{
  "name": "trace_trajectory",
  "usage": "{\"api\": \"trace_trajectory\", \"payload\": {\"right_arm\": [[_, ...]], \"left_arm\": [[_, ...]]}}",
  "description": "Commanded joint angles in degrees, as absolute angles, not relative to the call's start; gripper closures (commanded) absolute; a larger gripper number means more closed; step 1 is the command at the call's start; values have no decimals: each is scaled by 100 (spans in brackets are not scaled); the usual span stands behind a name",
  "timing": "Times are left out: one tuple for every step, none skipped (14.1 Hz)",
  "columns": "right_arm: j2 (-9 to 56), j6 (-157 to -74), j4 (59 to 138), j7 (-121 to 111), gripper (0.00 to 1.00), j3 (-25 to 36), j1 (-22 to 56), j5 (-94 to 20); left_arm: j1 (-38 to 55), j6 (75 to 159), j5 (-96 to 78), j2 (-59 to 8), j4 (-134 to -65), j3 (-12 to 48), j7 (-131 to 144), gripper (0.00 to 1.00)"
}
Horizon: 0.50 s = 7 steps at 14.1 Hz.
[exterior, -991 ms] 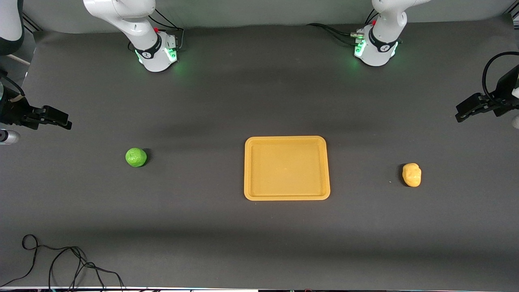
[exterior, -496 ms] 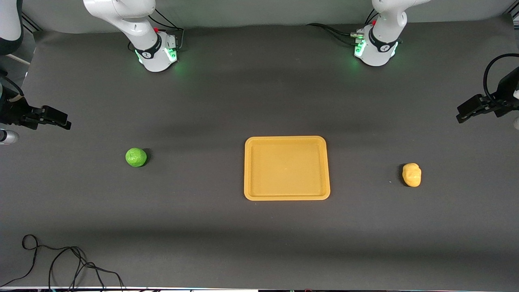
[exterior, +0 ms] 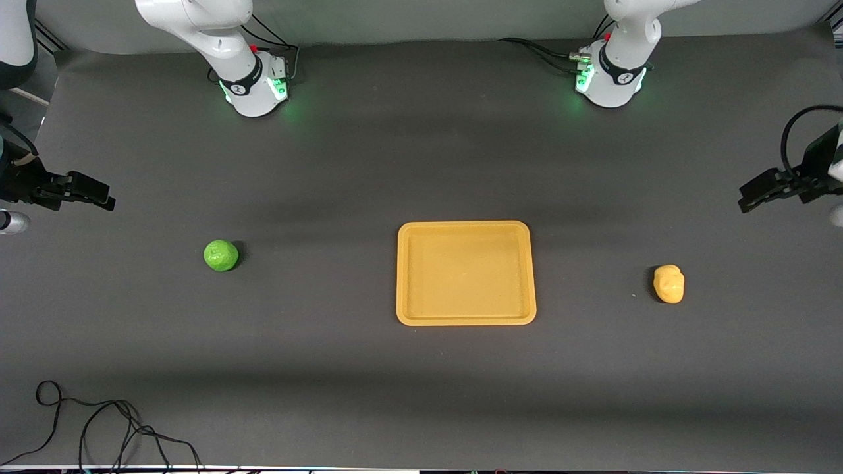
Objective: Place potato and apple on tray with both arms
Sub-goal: 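Move the left gripper down over the yellow potato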
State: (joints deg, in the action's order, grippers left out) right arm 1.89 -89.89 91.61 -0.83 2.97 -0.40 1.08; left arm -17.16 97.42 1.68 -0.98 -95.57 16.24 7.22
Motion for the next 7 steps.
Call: {"api": "trace_trajectory", "payload": {"right_arm": [[246, -8982, 9044, 26, 0, 360, 26, 18], [246, -8982, 9044, 26, 0, 360, 26, 18], [246, -8982, 9044, 26, 0, 360, 26, 18], [246, -8991, 9044, 26, 0, 360, 26, 18], [246, -8991, 9044, 26, 0, 360, 26, 18], [246, -8991, 9044, 26, 0, 360, 26, 18], [246, -8991, 9044, 26, 0, 360, 26, 18]], "left_arm": [[-1705, 10001, 377, -482, -9562, 1617, 624, 0], [-1740, 10106, 395, -588, -9571, 1617, 624, 0], [-1758, 10212, 396, -685, -9597, 1617, 615, 0], [-1767, 10361, 404, -773, -9650, 1617, 615, 0], [-1767, 10510, 404, -852, -9755, 1608, 615, 0], [-1767, 10694, 413, -870, -9921, 1608, 615, 0], [-1767, 10931, 413, -870, -10140, 1608, 615, 0]]}}
